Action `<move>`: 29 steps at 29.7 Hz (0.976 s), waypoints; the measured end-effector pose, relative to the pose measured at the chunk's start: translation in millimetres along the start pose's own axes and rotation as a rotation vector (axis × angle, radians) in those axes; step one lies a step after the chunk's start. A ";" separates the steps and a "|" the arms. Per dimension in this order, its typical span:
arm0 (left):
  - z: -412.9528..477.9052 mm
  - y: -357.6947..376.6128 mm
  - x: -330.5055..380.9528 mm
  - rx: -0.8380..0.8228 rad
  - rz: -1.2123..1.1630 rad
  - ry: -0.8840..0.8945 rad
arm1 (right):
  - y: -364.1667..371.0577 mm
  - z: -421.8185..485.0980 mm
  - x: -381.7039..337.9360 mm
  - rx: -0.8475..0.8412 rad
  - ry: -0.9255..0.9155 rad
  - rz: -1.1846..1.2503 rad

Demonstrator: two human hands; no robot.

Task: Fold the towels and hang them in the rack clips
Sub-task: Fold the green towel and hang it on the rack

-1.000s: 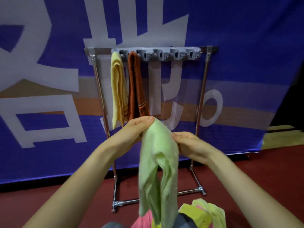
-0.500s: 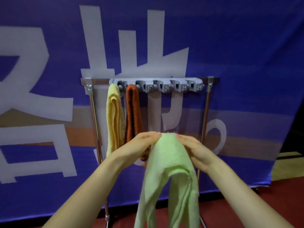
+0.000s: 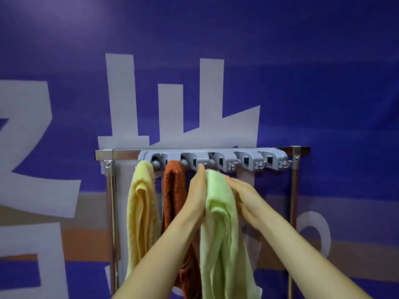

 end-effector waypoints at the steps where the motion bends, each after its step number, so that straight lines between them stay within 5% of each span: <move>1: 13.4 -2.9 8.1 0.051 0.021 0.031 | 2.9 14.9 -3.6 0.017 -0.004 0.019; 6: 63.5 -10.6 13.8 0.181 0.087 0.038 | 12.1 69.3 -2.7 0.078 0.094 0.095; 13: 66.0 -14.8 14.8 0.278 0.628 0.158 | 10.6 97.8 19.8 0.157 0.119 -0.096; 17: 65.0 -25.6 1.4 0.324 0.575 0.071 | 16.2 88.1 13.7 0.149 0.077 -0.268; 23: 26.3 -9.0 -19.4 0.124 0.492 0.172 | 1.2 36.2 10.6 0.189 -0.144 -0.108; 29: -27.3 -16.0 -56.7 0.039 0.496 0.195 | -7.0 -32.9 42.8 0.133 -0.152 -0.119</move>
Point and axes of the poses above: each hand's wrist, its own z-axis towards the middle knuckle, its own y-axis out of the palm, x = y × z, the point moved 9 cm from there along z, towards the middle knuckle, and after that the axes turned 4 degrees about x, right-handed, at the moved point
